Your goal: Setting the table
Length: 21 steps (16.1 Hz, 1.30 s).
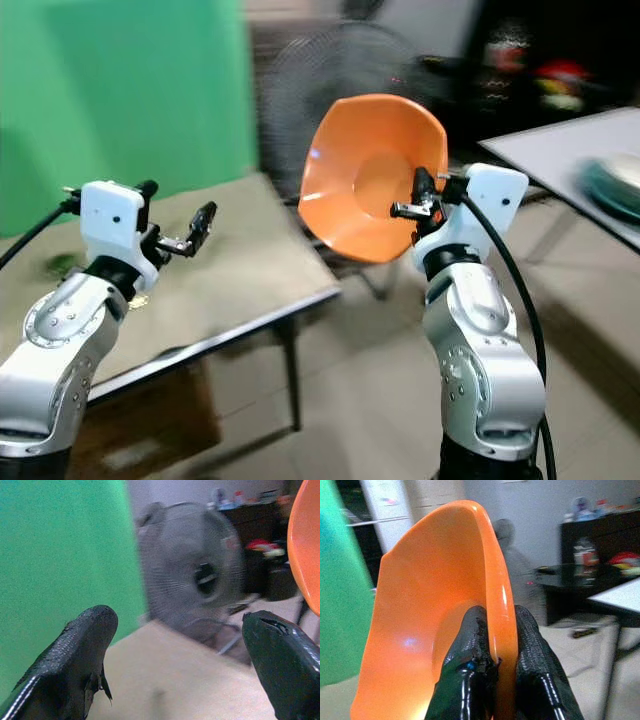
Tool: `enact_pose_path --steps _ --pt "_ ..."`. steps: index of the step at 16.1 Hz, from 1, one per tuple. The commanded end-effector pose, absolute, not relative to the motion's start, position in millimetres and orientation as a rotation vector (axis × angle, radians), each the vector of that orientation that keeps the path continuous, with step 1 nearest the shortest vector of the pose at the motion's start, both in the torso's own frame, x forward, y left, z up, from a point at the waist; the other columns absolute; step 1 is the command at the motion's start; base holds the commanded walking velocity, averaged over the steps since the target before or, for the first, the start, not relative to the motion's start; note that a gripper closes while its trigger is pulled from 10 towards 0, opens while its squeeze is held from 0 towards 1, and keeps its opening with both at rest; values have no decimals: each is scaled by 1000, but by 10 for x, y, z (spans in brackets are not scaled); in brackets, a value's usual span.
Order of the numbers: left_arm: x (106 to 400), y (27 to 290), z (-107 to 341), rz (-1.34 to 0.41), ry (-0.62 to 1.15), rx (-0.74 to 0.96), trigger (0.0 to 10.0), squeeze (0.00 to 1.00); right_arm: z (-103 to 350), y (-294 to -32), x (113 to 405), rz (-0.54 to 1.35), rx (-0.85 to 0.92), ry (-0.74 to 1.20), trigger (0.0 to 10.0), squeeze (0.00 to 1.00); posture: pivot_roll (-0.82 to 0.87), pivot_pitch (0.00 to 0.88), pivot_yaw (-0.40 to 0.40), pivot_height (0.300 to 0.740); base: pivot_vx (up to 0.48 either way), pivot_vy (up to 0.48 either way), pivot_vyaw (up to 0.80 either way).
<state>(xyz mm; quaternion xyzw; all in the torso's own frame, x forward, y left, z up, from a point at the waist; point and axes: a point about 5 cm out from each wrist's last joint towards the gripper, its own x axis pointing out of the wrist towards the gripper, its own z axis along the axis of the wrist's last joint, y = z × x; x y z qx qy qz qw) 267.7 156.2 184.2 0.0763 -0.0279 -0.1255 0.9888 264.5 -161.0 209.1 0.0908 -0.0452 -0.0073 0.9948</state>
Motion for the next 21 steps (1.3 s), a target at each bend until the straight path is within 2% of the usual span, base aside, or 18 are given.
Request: enact_pose_path --steps 1,7,11,14,17,19,21 --pt "2702 1520 1852 -273 -61 149 10000 0 2116 -1739 2617 -61 123 -118 10000 0 119 0 -9 740 0 0 -800" --pt "2689 1507 1837 -263 -71 139 10000 0 2040 -1884 2598 -133 54 -99 10000 0 105 0 -11 740 0 0 -267" --pt "2691 1489 1839 -272 -76 127 10000 0 2037 -1844 2588 -116 50 -93 10000 0 102 0 -12 740 0 0 -200" --pt "2704 1485 1825 -272 -68 131 10000 0 2034 -1807 2581 -110 56 -85 10000 0 97 0 -10 740 0 0 -800" --pt "2723 1485 1799 -272 -48 110 10000 0 2037 -1802 2571 -109 55 -80 10000 0 91 0 -7 740 0 480 -800" --pt "2729 1488 1812 -264 -66 171 10000 0 2039 -1803 2564 -111 54 -77 10000 0 88 0 -5 740 0 -240 -800" --pt "2743 1497 1763 -270 -23 145 10000 0 2041 -1799 2558 -113 57 -74 10000 0 86 0 -3 740 0 -97 -800"
